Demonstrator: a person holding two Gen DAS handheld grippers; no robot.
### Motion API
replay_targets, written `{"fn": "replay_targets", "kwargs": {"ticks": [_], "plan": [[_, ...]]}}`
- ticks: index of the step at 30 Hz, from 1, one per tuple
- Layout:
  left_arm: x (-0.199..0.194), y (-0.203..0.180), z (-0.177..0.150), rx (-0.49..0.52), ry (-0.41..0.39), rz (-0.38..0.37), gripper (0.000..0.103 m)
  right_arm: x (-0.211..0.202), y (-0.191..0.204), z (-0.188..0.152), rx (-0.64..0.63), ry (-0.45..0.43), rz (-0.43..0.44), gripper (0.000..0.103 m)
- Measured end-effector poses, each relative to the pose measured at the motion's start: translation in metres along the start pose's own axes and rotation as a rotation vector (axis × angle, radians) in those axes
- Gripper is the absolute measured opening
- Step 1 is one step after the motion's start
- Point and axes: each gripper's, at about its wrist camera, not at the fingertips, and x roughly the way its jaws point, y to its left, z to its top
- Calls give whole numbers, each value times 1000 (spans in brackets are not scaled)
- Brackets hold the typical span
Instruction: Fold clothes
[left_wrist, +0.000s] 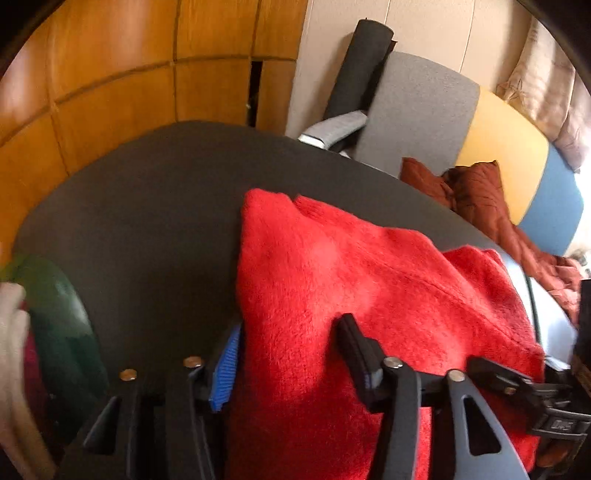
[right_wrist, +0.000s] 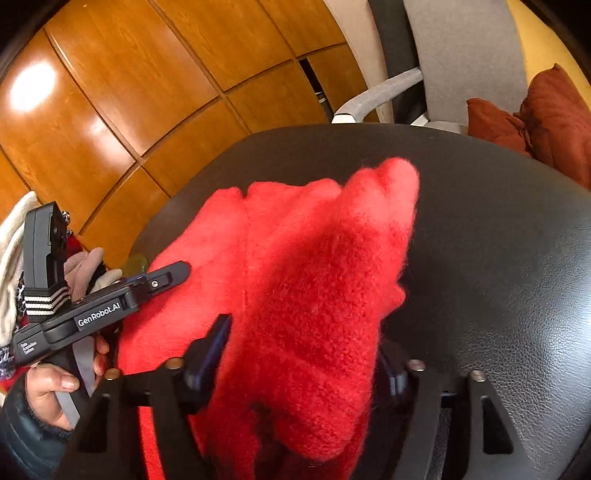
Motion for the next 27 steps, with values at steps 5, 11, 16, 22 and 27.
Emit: {"fn": "replay_targets", "kwargs": {"ticks": [5,11,16,22,27], "plan": [[-34,-5,-1,3,-91,24,56,-8,6,13,-57,-30,-47,74],[-55,-15,-24,15,-94,-5,64,-31,42,8,-230,-39,-27,55],[-39,-29,-47,49,-16,24,69,11,50,-17,-282,126,-122,42],[-45,-34,-54,56,-28,77,70,19,34,-26,-162,146,-167,44],[-69,-28,-57,40,-76,143,71,-6,54,-24,-165,94,-286,45]]}}
